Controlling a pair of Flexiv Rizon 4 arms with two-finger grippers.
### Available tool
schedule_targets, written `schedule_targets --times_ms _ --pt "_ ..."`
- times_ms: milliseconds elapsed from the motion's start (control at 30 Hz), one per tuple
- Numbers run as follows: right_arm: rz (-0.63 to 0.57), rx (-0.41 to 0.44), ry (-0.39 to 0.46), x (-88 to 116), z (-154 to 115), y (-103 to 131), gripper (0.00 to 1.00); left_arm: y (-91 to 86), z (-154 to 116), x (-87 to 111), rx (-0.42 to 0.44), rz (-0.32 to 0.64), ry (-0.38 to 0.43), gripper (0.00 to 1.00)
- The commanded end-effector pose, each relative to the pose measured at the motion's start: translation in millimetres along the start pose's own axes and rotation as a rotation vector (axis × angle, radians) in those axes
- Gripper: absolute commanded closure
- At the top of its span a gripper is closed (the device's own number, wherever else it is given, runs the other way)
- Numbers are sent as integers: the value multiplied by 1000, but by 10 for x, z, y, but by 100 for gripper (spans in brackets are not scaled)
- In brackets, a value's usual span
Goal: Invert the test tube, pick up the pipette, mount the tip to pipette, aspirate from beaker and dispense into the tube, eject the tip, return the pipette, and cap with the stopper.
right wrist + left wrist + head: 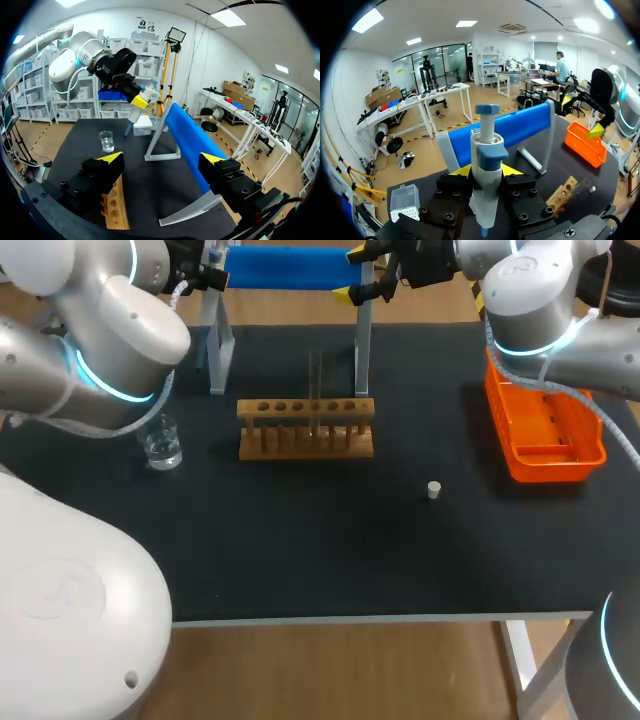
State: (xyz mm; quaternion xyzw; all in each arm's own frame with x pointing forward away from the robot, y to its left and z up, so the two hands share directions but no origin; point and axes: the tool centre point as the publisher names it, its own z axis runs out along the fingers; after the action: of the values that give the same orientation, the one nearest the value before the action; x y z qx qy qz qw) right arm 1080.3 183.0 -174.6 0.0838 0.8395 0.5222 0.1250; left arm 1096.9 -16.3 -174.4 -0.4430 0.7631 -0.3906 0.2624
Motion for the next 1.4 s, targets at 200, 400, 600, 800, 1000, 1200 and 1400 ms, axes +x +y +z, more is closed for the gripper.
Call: schedule_targets --times_ms 200,400,600,800,1000,1200,1400 --pt "0 3 1 -3 -3 5 0 -118 235 -55 -86 -19 -71 100" --pt "0 3 1 -3 -3 5 0 -127 350 -132 -114 -46 -109 100" --pt "0 3 1 -3 -3 5 0 -134 430 -196 -133 -82 -156 100" --pt "0 3 1 -3 -3 5 0 -161 463 -207 -133 -89 -168 100" --pt "0 3 1 -3 -3 5 0 -187 478 -212 -139 -93 -174 100" --pt "0 3 1 -3 -3 5 0 -199 507 -193 -154 -97 -177 100" --pt "0 3 1 -3 -3 5 0 -195 554 -170 -175 -95 -169 100"
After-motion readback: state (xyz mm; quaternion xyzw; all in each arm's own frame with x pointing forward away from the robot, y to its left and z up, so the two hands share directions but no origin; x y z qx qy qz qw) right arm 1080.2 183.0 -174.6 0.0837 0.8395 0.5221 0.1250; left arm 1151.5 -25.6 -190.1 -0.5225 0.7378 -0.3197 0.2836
